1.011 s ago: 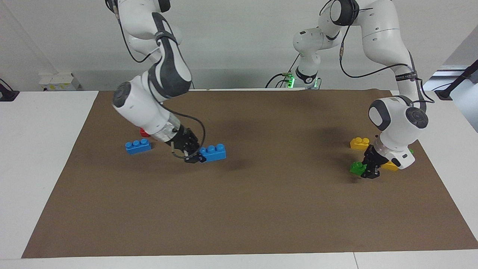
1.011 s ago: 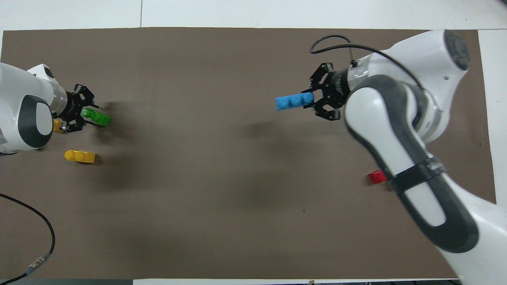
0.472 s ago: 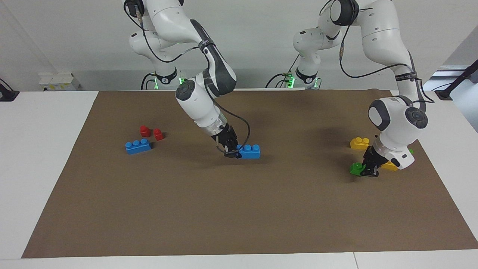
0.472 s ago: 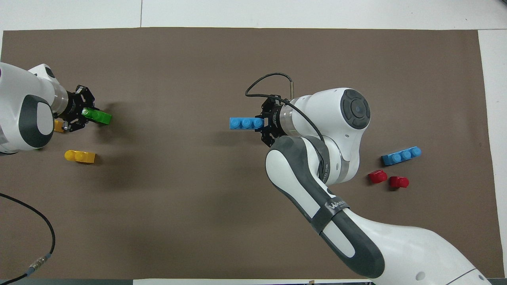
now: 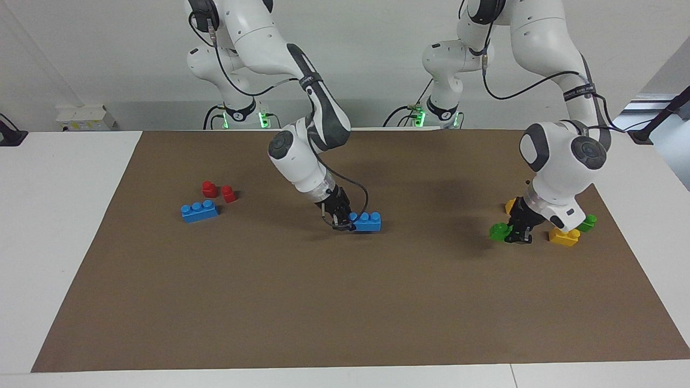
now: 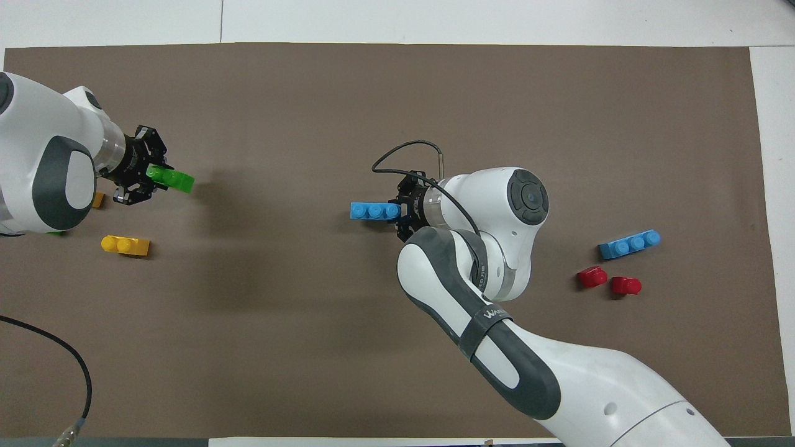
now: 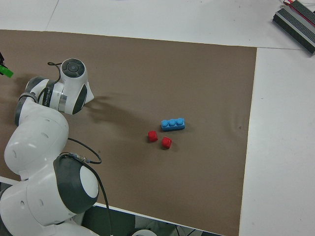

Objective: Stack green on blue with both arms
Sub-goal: 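Lift the green brick with the left gripper and bring it over the blue brick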

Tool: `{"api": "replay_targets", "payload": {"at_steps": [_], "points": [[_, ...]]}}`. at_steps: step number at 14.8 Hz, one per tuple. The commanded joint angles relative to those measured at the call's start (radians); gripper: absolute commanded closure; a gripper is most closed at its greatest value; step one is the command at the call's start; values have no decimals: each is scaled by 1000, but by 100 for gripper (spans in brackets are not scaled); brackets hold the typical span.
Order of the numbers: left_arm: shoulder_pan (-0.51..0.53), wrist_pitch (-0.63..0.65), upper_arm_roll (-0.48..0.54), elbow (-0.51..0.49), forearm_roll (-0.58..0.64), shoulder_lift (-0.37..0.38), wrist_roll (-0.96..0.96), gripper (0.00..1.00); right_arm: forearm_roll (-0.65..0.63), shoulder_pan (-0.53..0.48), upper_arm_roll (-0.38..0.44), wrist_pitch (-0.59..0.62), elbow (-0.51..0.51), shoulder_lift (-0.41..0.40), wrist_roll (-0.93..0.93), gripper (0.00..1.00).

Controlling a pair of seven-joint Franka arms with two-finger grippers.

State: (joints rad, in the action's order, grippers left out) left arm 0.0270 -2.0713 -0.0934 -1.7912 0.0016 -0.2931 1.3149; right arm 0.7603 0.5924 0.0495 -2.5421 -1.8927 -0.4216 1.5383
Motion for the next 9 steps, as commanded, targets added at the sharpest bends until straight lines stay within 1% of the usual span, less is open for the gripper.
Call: {"api": "replay_targets", "payload": {"at_steps": [1, 4, 7, 9], "points": [[-97, 53, 9, -31, 8, 63, 174, 100, 53, 10, 3, -38, -9, -14, -61, 100], [-217, 39, 11, -77, 8, 101, 358, 100, 54, 10, 3, -59, -9, -26, -61, 100], [-303, 21, 11, -77, 8, 103, 507, 100, 56, 6, 3, -66, -28, -26, -61, 100], [-360, -33, 11, -98, 8, 106, 616, 100, 56, 3, 3, -87, -46, -23, -61, 100]]}}
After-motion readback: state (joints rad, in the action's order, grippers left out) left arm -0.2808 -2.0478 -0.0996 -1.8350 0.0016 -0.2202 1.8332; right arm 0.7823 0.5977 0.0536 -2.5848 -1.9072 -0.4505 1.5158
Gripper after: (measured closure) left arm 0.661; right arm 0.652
